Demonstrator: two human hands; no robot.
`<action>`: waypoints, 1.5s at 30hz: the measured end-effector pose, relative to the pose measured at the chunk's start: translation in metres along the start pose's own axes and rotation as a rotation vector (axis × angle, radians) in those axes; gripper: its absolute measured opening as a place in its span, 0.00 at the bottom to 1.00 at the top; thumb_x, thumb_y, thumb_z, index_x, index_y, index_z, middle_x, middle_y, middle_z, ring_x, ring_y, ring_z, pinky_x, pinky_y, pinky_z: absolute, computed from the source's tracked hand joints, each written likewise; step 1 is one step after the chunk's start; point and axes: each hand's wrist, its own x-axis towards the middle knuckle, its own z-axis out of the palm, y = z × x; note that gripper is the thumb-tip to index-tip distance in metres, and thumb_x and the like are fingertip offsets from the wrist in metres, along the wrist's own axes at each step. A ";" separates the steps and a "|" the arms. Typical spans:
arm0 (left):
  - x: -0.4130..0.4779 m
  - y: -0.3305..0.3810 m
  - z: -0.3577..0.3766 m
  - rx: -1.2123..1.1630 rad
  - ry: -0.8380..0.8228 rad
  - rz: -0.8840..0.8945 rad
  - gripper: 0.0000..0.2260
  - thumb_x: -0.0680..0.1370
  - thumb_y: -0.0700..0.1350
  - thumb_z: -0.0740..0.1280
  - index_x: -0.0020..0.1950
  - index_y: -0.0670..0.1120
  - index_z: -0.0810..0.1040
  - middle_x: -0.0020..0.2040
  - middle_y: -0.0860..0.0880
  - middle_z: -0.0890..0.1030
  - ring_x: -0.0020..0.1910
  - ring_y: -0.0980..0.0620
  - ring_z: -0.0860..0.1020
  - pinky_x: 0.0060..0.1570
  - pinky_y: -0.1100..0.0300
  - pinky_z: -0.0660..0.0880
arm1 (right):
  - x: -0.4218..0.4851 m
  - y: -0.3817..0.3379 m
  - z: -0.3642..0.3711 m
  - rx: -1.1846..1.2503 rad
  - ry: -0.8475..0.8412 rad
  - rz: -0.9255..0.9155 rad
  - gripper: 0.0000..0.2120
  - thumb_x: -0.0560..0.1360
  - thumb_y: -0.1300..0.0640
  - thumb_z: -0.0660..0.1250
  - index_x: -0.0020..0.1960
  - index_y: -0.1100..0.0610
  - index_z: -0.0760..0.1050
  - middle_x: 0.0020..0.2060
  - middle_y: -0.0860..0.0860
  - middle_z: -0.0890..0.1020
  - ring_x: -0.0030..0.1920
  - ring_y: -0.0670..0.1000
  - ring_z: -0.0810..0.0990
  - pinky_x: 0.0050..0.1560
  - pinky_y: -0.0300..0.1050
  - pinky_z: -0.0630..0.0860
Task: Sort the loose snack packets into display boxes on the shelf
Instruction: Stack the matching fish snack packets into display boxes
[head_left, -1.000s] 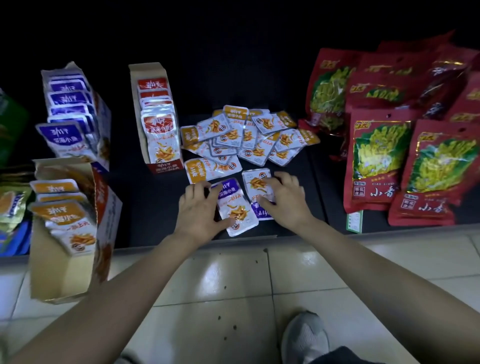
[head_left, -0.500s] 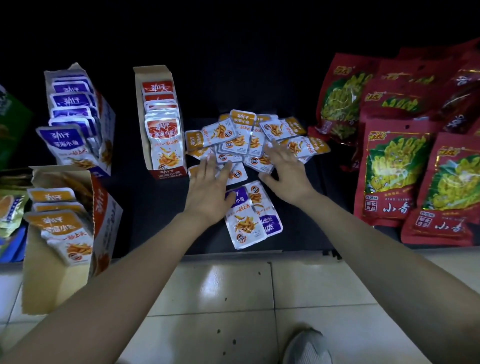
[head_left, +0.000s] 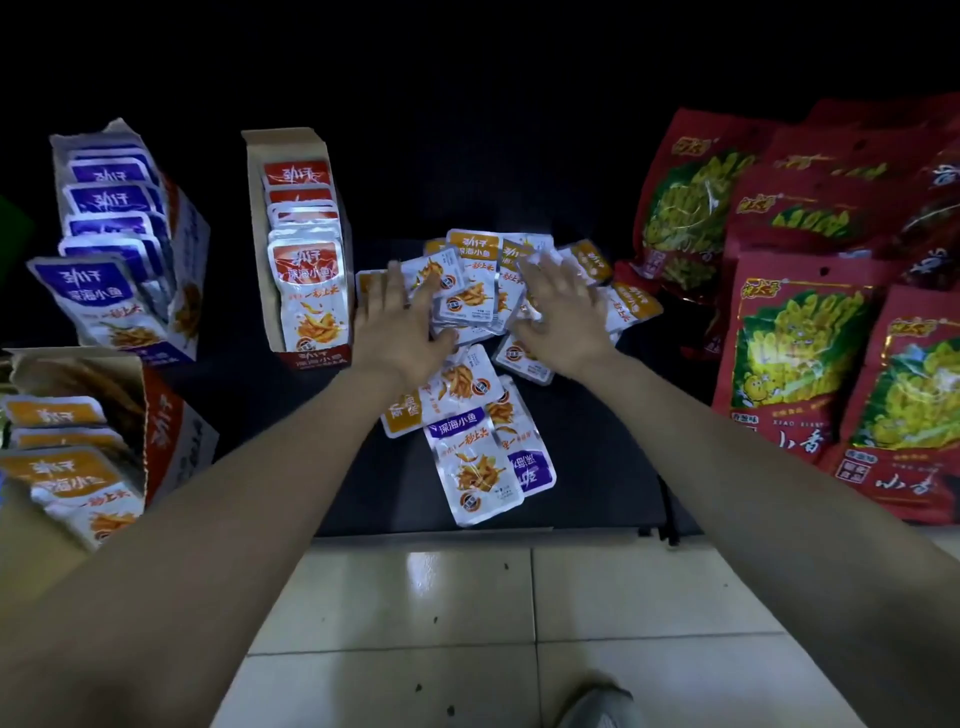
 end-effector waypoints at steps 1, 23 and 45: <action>0.002 0.001 0.001 -0.011 -0.047 -0.026 0.32 0.81 0.60 0.57 0.80 0.55 0.46 0.80 0.45 0.40 0.79 0.42 0.41 0.76 0.46 0.45 | 0.000 0.002 0.003 -0.049 -0.075 0.001 0.32 0.79 0.44 0.60 0.79 0.47 0.51 0.79 0.49 0.48 0.79 0.54 0.43 0.74 0.60 0.44; -0.054 0.002 0.020 -0.306 0.236 -0.131 0.36 0.66 0.64 0.75 0.63 0.41 0.70 0.60 0.41 0.71 0.61 0.42 0.69 0.59 0.51 0.66 | -0.048 -0.011 0.016 0.084 0.180 0.324 0.37 0.75 0.48 0.70 0.76 0.60 0.56 0.68 0.60 0.63 0.69 0.61 0.60 0.68 0.52 0.61; -0.031 0.004 0.016 -0.625 0.211 -0.178 0.13 0.80 0.49 0.66 0.54 0.40 0.74 0.53 0.41 0.77 0.49 0.45 0.77 0.43 0.55 0.70 | -0.038 -0.036 0.013 0.850 0.058 0.409 0.11 0.80 0.60 0.64 0.61 0.59 0.74 0.54 0.53 0.80 0.54 0.54 0.79 0.51 0.46 0.73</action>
